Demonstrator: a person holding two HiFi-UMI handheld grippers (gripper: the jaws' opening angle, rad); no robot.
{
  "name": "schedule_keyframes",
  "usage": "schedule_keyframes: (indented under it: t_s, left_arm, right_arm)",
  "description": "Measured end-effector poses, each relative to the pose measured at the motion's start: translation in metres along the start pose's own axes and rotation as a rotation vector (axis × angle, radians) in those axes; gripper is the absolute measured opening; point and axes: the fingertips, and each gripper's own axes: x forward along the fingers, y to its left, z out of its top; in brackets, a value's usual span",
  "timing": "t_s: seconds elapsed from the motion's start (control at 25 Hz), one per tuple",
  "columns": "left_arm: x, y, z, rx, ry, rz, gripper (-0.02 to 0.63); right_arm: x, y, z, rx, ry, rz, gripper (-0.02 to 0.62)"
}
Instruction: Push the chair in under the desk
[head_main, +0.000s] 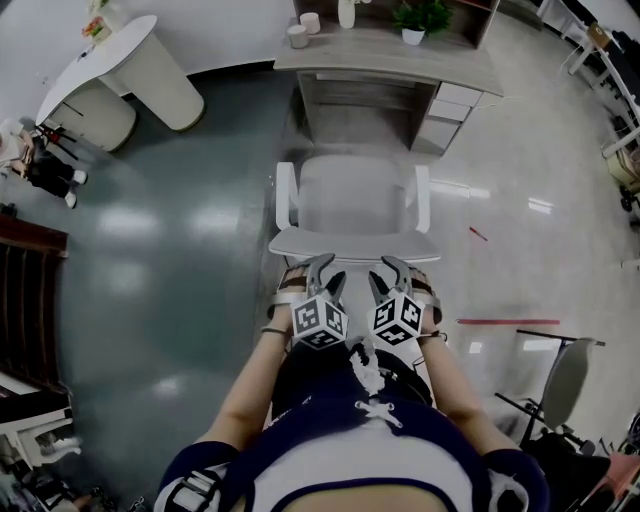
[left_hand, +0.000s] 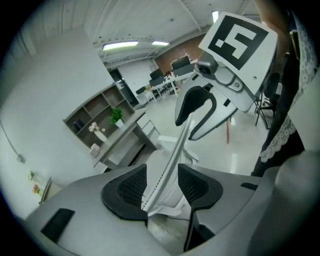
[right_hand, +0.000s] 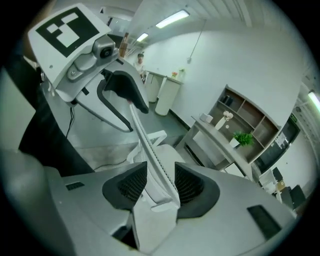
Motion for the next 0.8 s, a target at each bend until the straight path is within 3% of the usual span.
schedule_keyframes:
  t_s: [0.12, 0.24, 0.6, 0.8]
  left_arm:
    - [0.015, 0.0, -0.017, 0.097, 0.052, -0.006, 0.196]
    - [0.028, 0.001, -0.03, 0.13, 0.081, -0.02, 0.199]
    - [0.058, 0.002, -0.059, 0.118, 0.117, -0.105, 0.204]
    - [0.056, 0.009, -0.056, 0.073, 0.053, -0.093, 0.202]
  right_arm:
    - [0.017, 0.0, -0.015, -0.077, 0.064, -0.007, 0.132]
    - [0.03, -0.004, -0.024, -0.099, 0.093, -0.022, 0.145]
    - [0.052, -0.008, -0.035, -0.069, 0.131, -0.008, 0.15]
    - [0.052, -0.008, -0.034, -0.068, 0.126, -0.007, 0.151]
